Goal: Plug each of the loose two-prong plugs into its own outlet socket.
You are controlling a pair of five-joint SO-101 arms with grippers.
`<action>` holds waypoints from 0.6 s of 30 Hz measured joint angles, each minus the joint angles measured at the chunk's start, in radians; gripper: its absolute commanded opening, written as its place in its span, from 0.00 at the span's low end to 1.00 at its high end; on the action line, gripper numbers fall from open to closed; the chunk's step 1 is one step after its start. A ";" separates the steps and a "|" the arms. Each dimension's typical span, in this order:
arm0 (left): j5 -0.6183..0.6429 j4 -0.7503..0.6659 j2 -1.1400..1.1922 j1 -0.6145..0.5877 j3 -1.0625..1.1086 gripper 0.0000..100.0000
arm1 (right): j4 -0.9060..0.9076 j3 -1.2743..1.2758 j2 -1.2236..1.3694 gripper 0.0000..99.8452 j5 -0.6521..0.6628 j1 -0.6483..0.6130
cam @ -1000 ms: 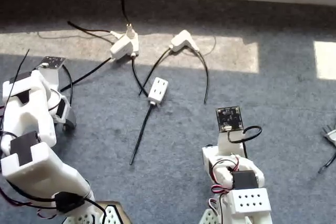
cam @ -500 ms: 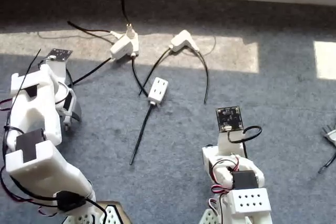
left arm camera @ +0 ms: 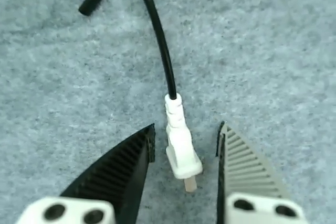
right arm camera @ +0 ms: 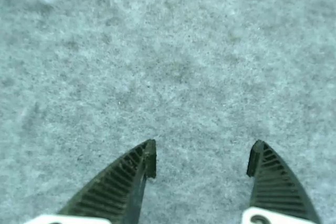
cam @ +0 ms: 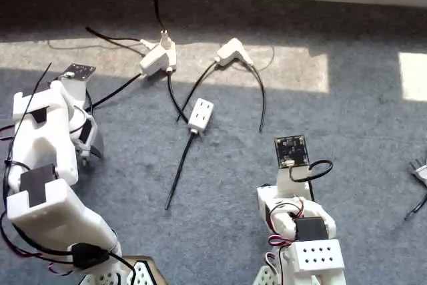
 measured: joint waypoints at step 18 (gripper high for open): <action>0.146 -0.008 0.000 -0.023 0.000 0.16 | 0.000 0.000 0.000 0.28 0.000 0.000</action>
